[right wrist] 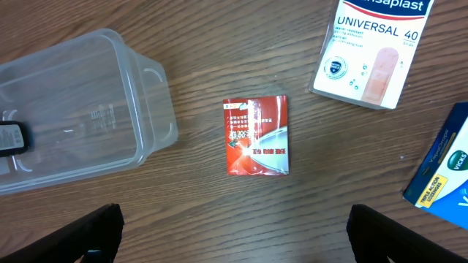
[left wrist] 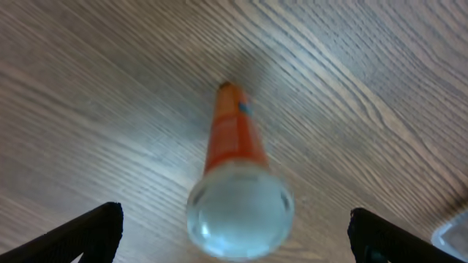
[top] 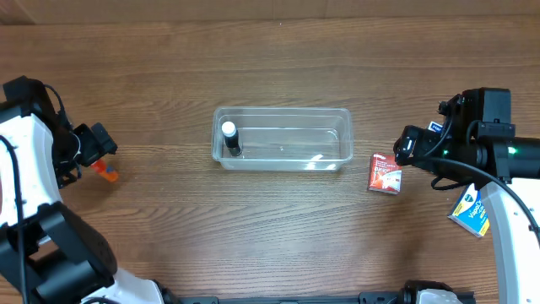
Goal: Pack container
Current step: 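Move the left gripper to the orange tube and grasp it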
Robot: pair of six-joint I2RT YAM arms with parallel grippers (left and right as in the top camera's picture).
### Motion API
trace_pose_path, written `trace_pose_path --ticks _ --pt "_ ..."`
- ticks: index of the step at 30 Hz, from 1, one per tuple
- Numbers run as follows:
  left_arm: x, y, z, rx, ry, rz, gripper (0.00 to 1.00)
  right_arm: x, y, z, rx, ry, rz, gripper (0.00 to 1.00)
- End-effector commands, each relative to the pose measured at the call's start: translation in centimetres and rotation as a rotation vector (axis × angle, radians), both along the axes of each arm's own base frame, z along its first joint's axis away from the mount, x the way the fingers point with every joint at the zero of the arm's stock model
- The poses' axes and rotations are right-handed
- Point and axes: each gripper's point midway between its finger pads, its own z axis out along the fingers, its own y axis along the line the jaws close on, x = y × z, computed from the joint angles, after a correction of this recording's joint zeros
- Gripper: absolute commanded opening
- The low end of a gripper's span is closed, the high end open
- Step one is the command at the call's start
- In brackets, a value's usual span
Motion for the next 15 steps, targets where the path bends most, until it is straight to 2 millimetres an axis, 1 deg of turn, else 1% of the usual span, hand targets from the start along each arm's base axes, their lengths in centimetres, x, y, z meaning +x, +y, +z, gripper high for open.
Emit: trace_pose_path --ticks 1,3,7,10,11,12,15 --pt "1.11 0.56 -0.34 0.011 -0.039 -0.015 0.95 0.46 -0.03 1.04 0.004 -0.033 -0.002 1.00" --pt "1.64 0.84 -0.35 0.022 -0.059 -0.015 0.88 0.46 -0.03 1.04 0.004 -0.033 -0.002 1.00" --pt "1.78 0.91 -0.36 0.024 -0.064 -0.015 0.71 0.47 -0.03 1.05 0.004 -0.033 -0.002 1.00" --pt "1.54 0.78 -0.40 0.019 -0.054 -0.015 0.68 0.47 -0.03 1.05 0.004 -0.033 -0.002 1.00" --pt "1.41 0.72 -0.42 0.016 -0.049 -0.015 0.66 0.47 -0.03 1.05 0.004 -0.033 -0.002 1.00" --pt "1.28 0.65 -0.44 0.013 -0.043 -0.015 0.62 0.47 -0.03 1.05 0.004 -0.033 -0.002 1.00" --pt "1.06 0.52 -0.47 0.008 -0.034 -0.015 0.59 0.47 -0.03 1.05 0.004 -0.033 -0.002 1.00"
